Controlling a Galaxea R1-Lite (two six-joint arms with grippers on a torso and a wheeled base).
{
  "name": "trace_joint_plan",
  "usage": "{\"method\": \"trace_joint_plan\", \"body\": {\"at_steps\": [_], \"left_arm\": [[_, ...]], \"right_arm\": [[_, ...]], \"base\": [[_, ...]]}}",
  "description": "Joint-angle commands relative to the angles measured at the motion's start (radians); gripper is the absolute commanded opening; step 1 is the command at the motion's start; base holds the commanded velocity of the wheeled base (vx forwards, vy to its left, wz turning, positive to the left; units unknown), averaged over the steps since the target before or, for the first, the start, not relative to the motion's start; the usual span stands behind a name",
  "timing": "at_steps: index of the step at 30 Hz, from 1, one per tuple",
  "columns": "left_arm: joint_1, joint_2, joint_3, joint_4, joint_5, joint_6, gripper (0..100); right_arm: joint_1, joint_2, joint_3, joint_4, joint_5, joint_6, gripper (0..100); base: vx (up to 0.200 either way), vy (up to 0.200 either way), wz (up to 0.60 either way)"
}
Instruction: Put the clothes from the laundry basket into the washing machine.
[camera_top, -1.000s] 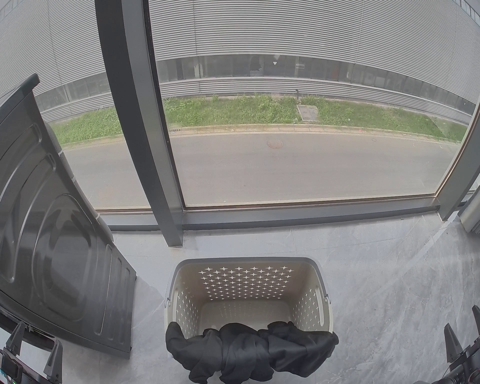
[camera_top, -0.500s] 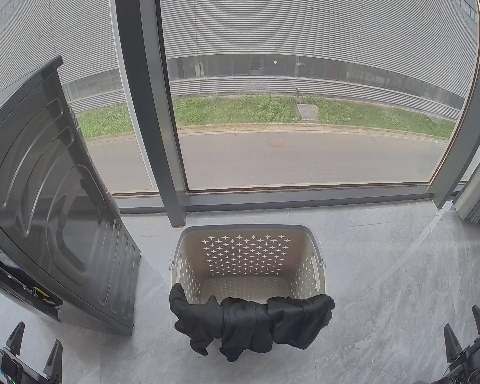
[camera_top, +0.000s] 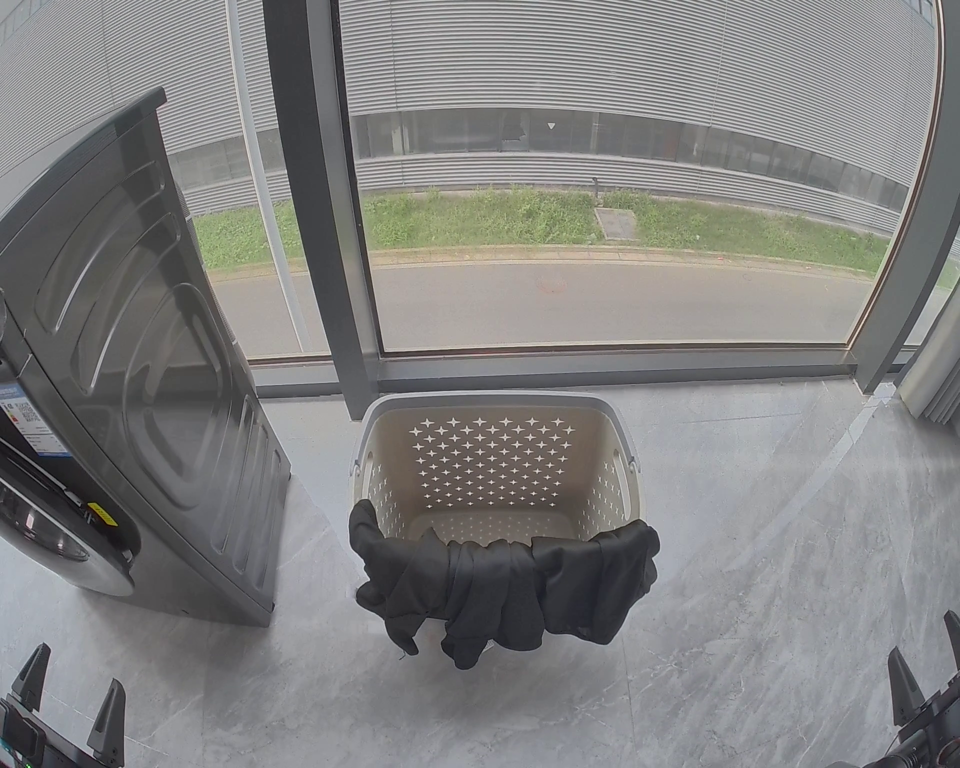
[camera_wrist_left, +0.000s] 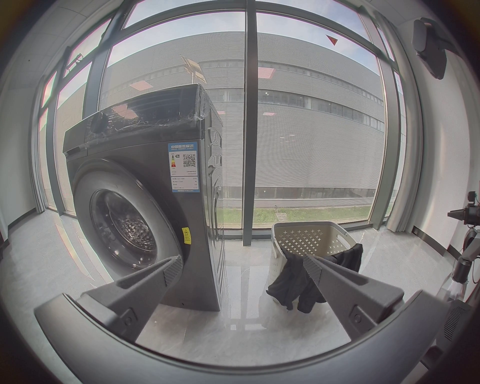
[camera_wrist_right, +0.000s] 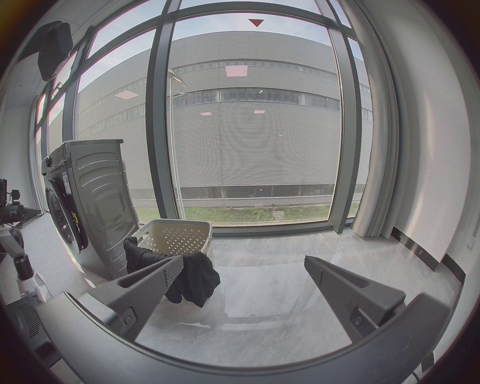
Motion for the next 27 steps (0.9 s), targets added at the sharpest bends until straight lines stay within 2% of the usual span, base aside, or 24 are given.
{"method": "trace_joint_plan", "body": {"at_steps": [1,3,27], "left_arm": [[0.0,-0.018,0.016,0.0,0.0,0.0,100],[0.0,-0.018,0.016,0.0,0.0,0.0,100],[0.0,-0.018,0.016,0.0,0.0,-0.002,100]], "right_arm": [[0.001,-0.016,0.018,0.0,0.0,0.0,100],[0.001,-0.016,0.018,0.0,0.0,0.0,100],[0.001,-0.016,0.018,0.0,0.0,0.0,100]], "base": [[0.0,0.0,0.0],[0.0,0.0,0.0],[0.0,0.2,0.0]]}}
